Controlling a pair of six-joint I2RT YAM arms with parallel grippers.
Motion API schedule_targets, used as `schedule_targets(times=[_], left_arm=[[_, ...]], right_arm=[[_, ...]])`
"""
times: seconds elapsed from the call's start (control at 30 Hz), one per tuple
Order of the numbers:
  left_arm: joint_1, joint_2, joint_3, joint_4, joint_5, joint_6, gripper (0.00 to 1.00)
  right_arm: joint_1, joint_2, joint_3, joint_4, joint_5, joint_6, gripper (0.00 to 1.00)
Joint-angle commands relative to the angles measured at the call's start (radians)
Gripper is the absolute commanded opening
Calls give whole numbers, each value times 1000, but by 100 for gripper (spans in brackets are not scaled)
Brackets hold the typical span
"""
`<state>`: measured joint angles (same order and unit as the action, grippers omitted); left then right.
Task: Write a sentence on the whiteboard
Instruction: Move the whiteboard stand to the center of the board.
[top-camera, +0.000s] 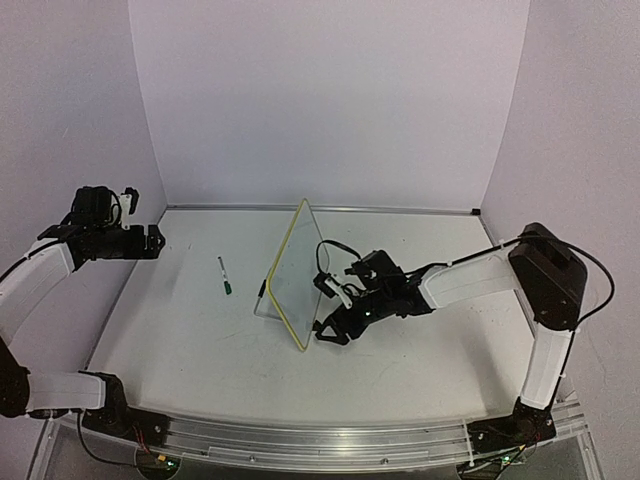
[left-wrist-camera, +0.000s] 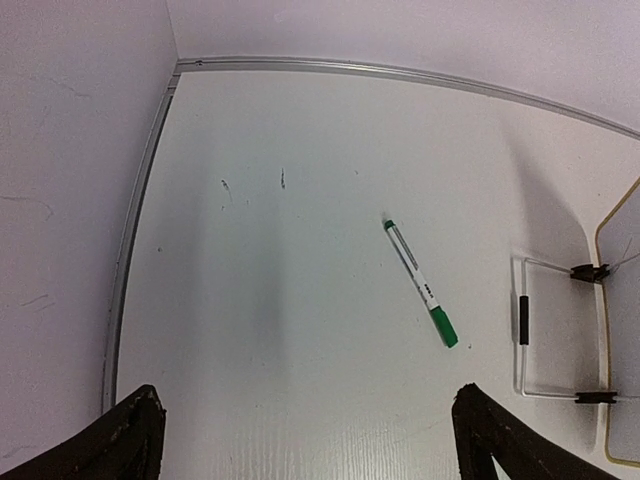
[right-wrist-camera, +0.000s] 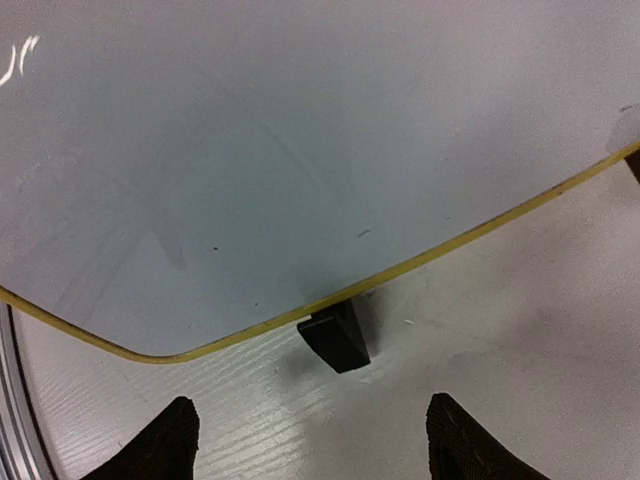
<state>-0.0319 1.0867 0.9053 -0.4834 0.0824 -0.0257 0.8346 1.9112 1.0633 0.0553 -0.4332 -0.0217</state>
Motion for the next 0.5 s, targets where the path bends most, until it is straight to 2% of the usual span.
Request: schedule_targets(times=[0.0,0.3,0.47], left_arm=[[1,-5,-1,43,21,10,99],[1,3,-2,44,10,16,100],[1,18,3,42,9,20,100]], right_arm=[[4,65,63,24,41,-60,70],[5,137,99,24,88,-121,61],[12,168,116,25,95,-133,51]])
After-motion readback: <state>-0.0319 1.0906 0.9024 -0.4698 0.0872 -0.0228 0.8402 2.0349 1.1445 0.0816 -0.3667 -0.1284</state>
